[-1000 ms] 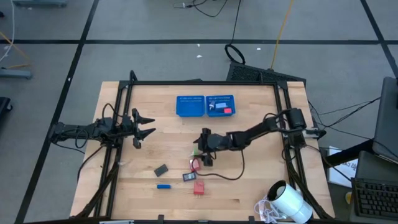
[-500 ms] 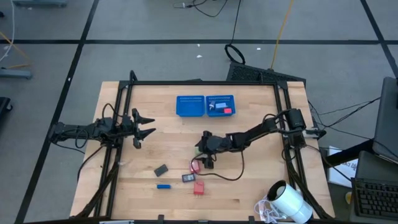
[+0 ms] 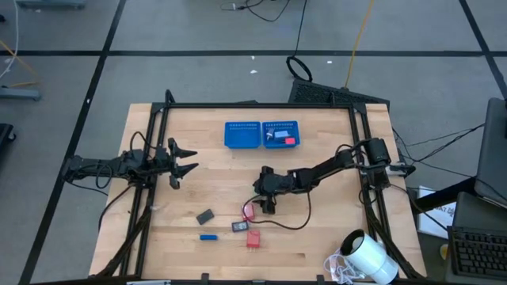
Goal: Pick & Place Office items
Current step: Put the green charger adapter into the right blue bin
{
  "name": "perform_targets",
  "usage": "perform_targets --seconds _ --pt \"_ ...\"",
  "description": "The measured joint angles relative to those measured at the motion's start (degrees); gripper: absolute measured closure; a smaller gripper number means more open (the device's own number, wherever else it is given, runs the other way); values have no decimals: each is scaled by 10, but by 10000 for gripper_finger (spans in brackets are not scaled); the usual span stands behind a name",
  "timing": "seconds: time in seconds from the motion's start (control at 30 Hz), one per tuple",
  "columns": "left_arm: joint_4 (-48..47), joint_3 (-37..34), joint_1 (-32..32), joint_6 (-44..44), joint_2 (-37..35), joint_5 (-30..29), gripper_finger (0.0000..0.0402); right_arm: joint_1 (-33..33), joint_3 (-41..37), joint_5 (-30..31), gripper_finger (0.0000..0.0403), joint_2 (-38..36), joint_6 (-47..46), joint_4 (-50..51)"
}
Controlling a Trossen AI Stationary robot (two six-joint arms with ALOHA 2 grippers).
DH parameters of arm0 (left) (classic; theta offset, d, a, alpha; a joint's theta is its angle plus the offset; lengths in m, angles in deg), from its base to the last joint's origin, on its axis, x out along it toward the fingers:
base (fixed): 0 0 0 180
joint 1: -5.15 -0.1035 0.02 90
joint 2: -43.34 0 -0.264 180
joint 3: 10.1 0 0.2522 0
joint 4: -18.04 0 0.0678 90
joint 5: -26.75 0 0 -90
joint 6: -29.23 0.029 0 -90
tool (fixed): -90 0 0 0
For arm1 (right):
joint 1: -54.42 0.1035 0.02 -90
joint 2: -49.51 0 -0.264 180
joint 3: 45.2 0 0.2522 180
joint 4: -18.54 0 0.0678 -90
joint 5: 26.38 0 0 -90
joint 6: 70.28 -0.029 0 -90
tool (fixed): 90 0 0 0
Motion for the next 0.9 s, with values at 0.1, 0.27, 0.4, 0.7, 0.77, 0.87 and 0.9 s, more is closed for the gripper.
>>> perform_targets --seconds 0.1,0.27,0.4,0.7,0.77,0.87,0.9 --pt "0 0 0 0 0 0 188 0 1 0 94 0 -3 18" --pt "0 0 0 0 0 0 188 0 0 0 94 -18 0 54" --pt "0 0 0 0 0 0 188 1 -1 0 94 -44 -3 91" --pt "0 0 0 0 0 0 188 23 -1 -3 94 -89 -29 94" --pt "0 0 0 0 0 0 188 33 0 -4 94 -89 -25 80" --pt "0 0 0 0 0 0 188 49 0 -5 94 -89 -20 52" --pt "0 0 0 0 0 0 188 54 0 -5 94 -89 -16 50"
